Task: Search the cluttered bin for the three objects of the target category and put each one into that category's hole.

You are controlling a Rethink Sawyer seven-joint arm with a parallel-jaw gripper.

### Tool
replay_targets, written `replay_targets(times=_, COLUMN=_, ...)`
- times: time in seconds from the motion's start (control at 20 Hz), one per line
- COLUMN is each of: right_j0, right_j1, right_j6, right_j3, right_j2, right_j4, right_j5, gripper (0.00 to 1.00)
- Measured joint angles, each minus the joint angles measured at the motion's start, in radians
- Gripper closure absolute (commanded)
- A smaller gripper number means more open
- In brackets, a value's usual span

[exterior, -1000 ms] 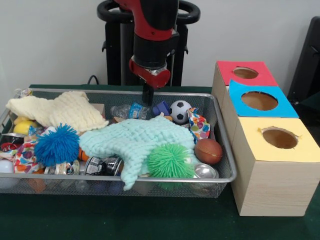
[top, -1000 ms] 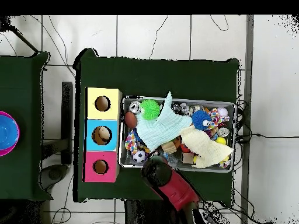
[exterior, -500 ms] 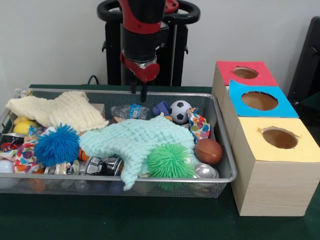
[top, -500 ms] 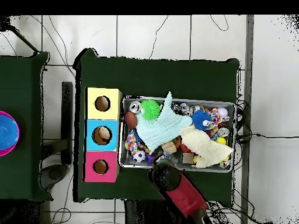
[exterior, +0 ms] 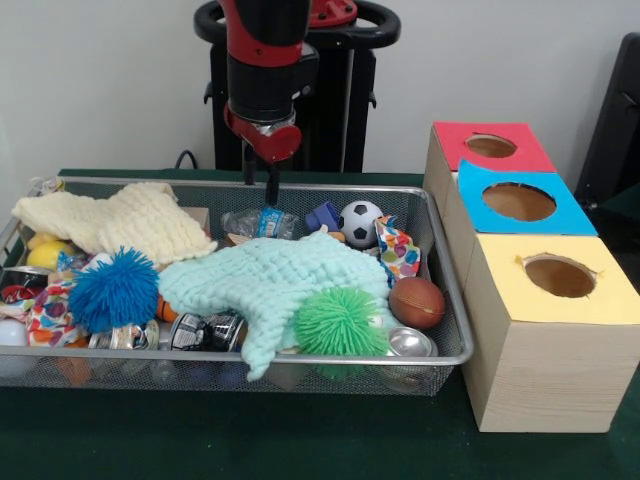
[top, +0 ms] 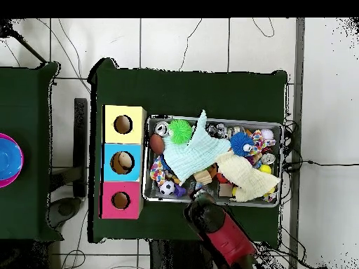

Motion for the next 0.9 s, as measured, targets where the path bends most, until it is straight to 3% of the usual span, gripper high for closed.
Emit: replay_targets(times=0.9, right_j0=-0.01, right_j1=0.0, right_j6=0.002, right_j3=0.001, right_j2=0.007, right_j4=-0.074, right_j5=-0.031, gripper=0.0)
